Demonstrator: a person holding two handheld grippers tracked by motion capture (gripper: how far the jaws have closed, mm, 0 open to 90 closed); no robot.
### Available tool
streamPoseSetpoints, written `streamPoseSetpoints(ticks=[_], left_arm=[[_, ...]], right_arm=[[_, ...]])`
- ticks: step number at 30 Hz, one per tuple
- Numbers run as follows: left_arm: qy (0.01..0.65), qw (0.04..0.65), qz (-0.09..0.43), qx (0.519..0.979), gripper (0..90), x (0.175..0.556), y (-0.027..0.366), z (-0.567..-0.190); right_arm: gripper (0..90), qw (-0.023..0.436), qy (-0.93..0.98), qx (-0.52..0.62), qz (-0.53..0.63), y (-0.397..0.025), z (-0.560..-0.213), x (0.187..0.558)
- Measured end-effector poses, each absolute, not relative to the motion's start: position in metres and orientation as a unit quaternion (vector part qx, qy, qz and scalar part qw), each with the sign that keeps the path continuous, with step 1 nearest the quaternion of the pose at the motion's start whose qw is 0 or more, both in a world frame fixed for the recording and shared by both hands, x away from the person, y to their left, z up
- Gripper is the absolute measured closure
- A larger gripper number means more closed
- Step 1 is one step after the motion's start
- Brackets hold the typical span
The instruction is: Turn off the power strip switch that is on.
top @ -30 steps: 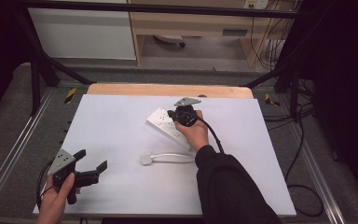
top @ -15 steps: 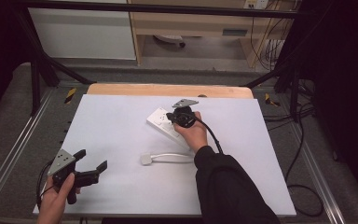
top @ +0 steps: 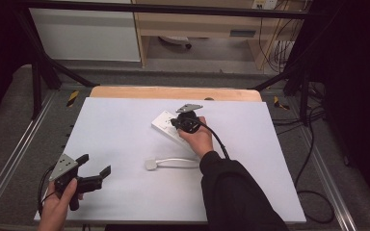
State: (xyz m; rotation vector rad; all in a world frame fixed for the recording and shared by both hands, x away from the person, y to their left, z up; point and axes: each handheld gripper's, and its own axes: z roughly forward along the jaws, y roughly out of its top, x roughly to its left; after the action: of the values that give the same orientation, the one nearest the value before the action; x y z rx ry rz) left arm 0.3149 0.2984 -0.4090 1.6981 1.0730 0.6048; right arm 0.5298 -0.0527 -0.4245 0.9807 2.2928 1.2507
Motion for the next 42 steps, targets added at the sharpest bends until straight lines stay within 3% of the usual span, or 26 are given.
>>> streamPoseSetpoints(ticks=[42], left_arm=[[0.442,0.499,0.249,0.702,4.5,0.3149,0.2981,-0.4091]], right_arm=[[90.0,0.156,0.826,0.338,0.424,-0.0437,-0.4337,0.5265]])
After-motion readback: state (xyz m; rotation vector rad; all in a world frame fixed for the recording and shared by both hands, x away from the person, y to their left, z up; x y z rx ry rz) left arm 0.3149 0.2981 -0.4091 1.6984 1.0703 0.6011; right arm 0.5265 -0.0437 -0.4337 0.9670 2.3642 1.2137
